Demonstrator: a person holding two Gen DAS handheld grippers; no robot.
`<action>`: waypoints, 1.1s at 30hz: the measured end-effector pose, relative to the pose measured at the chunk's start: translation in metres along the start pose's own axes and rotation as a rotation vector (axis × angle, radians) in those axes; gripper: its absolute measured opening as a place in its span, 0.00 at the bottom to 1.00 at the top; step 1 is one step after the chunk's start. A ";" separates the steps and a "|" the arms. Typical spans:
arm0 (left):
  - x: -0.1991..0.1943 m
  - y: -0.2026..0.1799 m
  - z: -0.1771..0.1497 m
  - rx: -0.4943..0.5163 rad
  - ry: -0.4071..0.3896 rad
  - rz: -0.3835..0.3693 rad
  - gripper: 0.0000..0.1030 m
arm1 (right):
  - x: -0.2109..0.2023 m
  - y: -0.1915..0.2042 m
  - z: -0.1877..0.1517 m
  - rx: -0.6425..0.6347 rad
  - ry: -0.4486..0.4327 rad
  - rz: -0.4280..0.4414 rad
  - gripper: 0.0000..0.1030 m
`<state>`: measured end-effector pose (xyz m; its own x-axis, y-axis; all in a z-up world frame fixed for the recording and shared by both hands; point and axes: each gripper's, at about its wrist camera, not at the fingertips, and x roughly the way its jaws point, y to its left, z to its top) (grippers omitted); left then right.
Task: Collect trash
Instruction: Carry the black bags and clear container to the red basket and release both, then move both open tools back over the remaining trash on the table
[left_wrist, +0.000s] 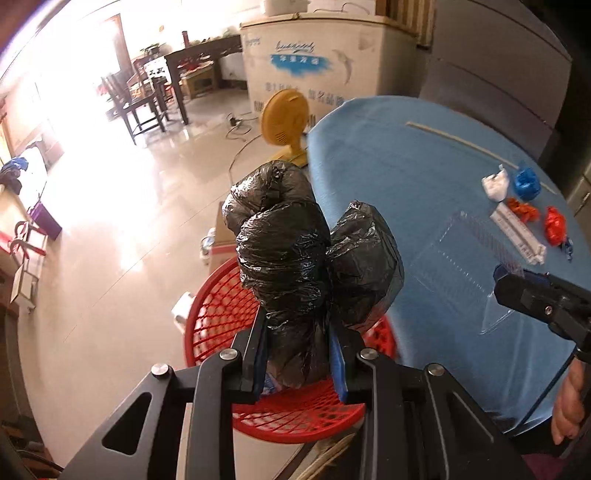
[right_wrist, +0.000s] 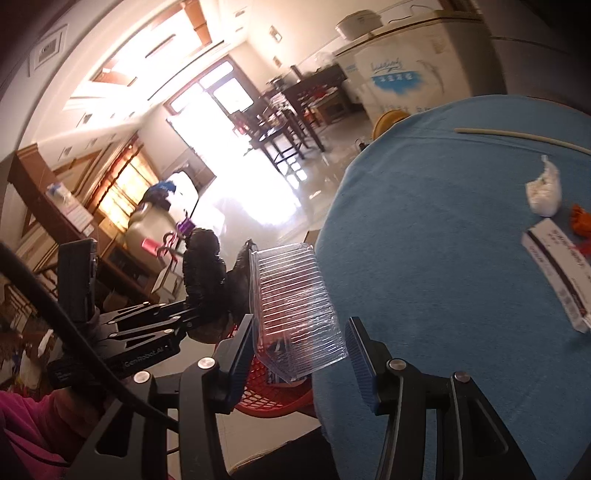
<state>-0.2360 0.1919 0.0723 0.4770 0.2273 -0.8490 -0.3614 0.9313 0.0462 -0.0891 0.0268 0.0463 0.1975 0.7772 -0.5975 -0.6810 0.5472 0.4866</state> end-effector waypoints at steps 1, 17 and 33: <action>0.001 0.003 -0.002 -0.001 0.005 0.009 0.29 | 0.007 0.004 0.001 -0.009 0.013 0.006 0.50; 0.036 0.040 -0.022 -0.065 0.150 0.038 0.30 | 0.092 0.027 0.001 -0.001 0.161 0.038 0.51; 0.048 0.051 -0.023 -0.128 0.177 0.000 0.40 | 0.122 0.016 0.002 0.074 0.231 0.065 0.55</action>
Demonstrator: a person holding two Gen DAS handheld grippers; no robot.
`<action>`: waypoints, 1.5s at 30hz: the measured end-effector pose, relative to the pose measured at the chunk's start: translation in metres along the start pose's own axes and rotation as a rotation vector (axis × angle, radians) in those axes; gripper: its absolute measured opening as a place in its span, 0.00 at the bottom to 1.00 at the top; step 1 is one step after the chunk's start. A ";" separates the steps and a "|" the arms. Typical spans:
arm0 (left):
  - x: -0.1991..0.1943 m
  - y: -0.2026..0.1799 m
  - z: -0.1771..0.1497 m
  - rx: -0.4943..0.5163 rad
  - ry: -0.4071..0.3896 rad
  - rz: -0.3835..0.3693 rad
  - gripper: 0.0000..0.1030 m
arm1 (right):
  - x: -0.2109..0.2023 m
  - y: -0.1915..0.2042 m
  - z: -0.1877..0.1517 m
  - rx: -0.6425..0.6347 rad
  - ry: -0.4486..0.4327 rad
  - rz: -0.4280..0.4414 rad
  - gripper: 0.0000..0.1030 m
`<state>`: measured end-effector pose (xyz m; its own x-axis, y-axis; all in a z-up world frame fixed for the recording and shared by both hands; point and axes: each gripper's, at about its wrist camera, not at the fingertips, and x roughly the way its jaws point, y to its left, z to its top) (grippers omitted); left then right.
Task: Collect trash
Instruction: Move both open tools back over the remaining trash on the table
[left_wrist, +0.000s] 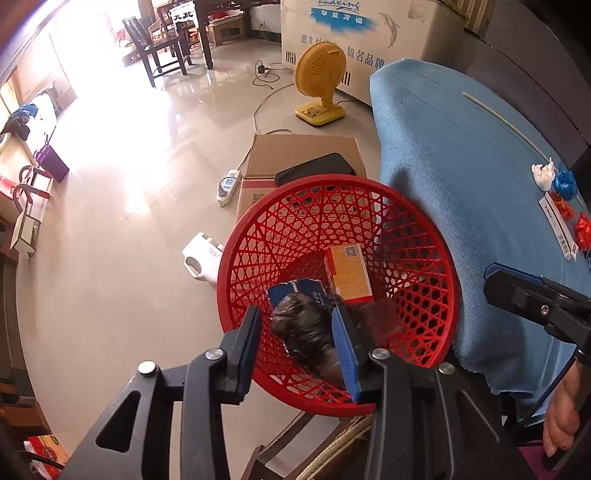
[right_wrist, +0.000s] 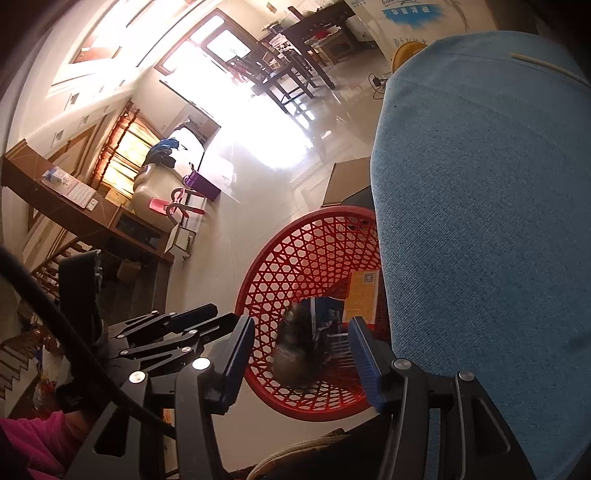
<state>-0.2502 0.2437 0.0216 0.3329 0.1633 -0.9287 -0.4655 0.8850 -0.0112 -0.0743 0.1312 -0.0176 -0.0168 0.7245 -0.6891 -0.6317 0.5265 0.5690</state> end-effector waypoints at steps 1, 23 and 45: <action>-0.002 0.000 -0.001 0.002 0.000 -0.004 0.40 | -0.001 -0.001 0.000 0.003 -0.007 0.000 0.55; -0.043 -0.083 0.015 0.146 -0.123 -0.111 0.46 | -0.127 -0.060 -0.011 0.166 -0.342 -0.056 0.55; -0.080 -0.184 0.023 0.325 -0.210 -0.255 0.51 | -0.244 -0.140 -0.057 0.391 -0.582 -0.218 0.57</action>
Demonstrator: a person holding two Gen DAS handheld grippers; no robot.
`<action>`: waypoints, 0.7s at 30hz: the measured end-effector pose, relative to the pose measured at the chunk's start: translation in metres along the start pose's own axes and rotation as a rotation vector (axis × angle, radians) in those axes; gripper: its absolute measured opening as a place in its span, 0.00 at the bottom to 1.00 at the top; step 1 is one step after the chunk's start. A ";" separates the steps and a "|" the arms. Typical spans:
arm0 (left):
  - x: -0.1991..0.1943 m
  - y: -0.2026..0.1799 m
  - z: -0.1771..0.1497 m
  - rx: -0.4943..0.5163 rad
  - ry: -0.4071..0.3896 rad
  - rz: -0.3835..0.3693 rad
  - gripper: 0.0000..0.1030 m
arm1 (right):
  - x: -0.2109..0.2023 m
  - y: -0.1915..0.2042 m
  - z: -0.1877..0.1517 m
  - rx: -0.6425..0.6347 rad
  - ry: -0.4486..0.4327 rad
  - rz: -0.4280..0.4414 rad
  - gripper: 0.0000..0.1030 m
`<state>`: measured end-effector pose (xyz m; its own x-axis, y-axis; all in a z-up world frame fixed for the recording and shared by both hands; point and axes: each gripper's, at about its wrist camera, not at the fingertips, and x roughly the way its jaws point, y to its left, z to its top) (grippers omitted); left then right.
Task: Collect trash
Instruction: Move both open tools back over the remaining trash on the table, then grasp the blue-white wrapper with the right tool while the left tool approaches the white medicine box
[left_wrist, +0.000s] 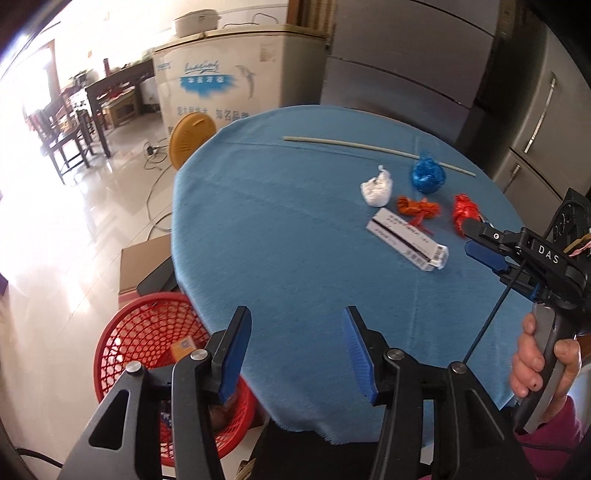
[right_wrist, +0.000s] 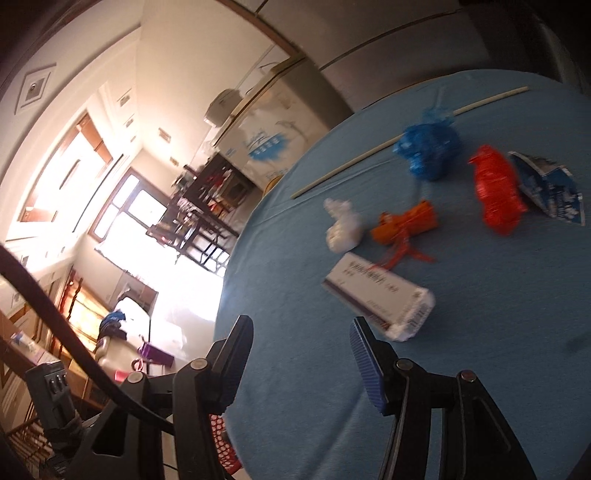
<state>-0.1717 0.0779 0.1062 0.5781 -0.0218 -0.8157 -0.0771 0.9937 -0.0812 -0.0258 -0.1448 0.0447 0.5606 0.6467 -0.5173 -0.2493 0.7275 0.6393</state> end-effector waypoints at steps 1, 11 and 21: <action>0.000 -0.004 0.001 0.007 0.000 -0.004 0.51 | -0.005 -0.005 0.002 0.007 -0.013 -0.010 0.57; 0.009 -0.045 0.018 0.086 -0.005 -0.041 0.51 | -0.053 -0.054 0.012 0.091 -0.113 -0.093 0.57; 0.029 -0.083 0.032 0.159 0.017 -0.077 0.52 | -0.081 -0.097 0.023 0.168 -0.188 -0.162 0.57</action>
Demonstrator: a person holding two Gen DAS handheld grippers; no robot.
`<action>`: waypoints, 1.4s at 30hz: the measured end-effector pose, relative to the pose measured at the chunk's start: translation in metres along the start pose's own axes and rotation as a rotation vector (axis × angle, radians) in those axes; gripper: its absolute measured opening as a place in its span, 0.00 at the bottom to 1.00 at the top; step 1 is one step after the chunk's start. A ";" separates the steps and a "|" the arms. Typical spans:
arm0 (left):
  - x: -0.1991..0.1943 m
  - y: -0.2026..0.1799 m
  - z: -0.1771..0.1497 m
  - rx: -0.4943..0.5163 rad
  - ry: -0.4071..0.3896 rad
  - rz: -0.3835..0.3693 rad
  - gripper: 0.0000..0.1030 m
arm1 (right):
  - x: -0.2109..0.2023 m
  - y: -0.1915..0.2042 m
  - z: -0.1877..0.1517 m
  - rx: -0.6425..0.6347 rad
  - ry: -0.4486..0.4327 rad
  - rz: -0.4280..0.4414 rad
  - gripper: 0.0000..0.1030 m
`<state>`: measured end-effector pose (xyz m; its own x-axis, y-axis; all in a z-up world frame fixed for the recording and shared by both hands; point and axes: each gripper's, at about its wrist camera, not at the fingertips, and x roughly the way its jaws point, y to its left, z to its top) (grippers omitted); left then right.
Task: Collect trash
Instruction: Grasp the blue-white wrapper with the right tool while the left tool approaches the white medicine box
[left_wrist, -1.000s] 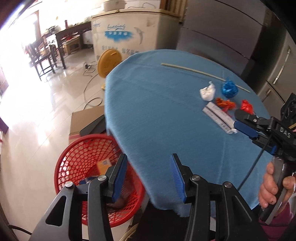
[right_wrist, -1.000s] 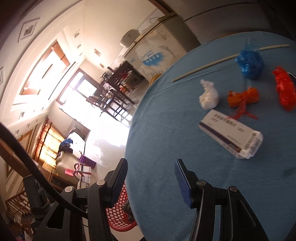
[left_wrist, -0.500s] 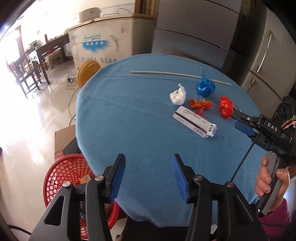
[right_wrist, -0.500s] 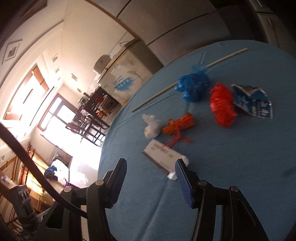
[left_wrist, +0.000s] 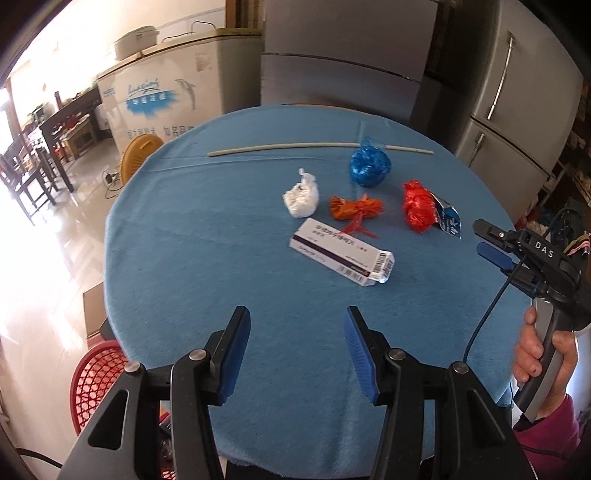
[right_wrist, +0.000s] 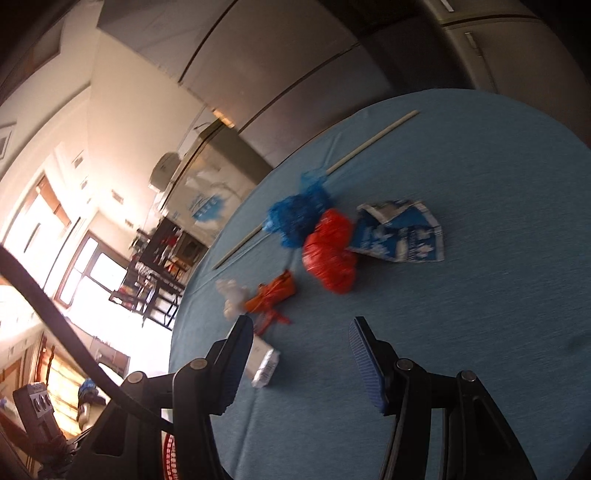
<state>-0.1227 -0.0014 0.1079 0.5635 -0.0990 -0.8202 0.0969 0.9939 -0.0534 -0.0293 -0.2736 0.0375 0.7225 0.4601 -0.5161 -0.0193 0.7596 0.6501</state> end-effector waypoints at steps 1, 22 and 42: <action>0.003 -0.003 0.003 0.006 0.002 -0.003 0.52 | -0.003 -0.005 0.002 0.008 -0.009 -0.006 0.57; 0.097 -0.020 0.070 -0.130 0.192 -0.139 0.60 | 0.003 -0.067 0.037 0.070 -0.037 -0.120 0.57; 0.152 -0.049 0.077 -0.206 0.269 -0.054 0.60 | 0.091 -0.086 0.110 0.150 0.078 -0.080 0.41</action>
<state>0.0217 -0.0686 0.0294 0.3224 -0.1627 -0.9325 -0.0626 0.9793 -0.1925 0.1142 -0.3476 -0.0046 0.6618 0.4393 -0.6075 0.1441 0.7206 0.6782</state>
